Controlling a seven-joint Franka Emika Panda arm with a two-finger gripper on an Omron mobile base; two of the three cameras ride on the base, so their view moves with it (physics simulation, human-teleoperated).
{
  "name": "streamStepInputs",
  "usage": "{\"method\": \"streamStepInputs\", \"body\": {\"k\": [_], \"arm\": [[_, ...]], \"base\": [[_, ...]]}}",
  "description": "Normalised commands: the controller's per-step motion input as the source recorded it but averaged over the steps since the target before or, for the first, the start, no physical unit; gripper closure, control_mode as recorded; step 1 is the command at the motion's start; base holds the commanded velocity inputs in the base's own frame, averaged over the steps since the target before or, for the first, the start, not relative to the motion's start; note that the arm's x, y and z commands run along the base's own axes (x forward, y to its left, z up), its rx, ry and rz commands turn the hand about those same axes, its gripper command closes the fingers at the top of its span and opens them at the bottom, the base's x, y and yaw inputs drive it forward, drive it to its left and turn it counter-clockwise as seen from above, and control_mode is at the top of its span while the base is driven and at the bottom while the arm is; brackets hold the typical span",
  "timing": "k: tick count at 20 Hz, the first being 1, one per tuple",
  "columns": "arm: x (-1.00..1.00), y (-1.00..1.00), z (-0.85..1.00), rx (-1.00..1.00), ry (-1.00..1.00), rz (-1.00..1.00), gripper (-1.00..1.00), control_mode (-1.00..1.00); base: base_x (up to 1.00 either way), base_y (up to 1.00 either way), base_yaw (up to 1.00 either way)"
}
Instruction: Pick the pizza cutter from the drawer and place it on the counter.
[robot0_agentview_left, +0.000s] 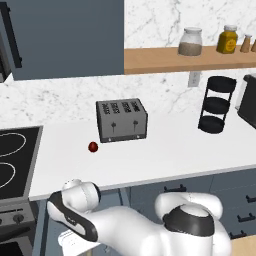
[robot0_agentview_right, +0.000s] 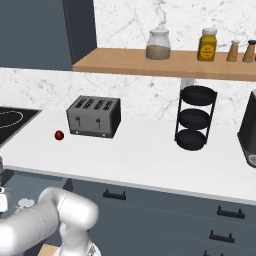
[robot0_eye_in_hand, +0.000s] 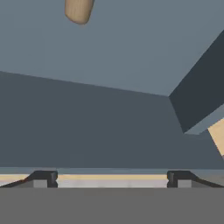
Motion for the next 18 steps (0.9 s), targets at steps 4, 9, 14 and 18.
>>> {"method": "streamStepInputs", "body": {"k": [4, 9, 14, 18], "arm": [[0.13, -0.19, 0.0, 0.0, -0.09, -0.02, -1.0, -1.0], [0.5, 0.05, 0.0, 0.0, -0.15, -0.04, -1.0, -1.0], [0.31, 0.07, -0.01, 0.0, -0.23, 0.0, -1.0, -1.0], [0.07, 0.08, -0.07, 0.0, -0.21, 0.0, -1.0, -1.0]], "base": [[0.0, 0.0, 0.0], [0.0, 0.0, 0.0], [0.0, 0.0, 0.0], [0.0, 0.0, 0.0]]}}
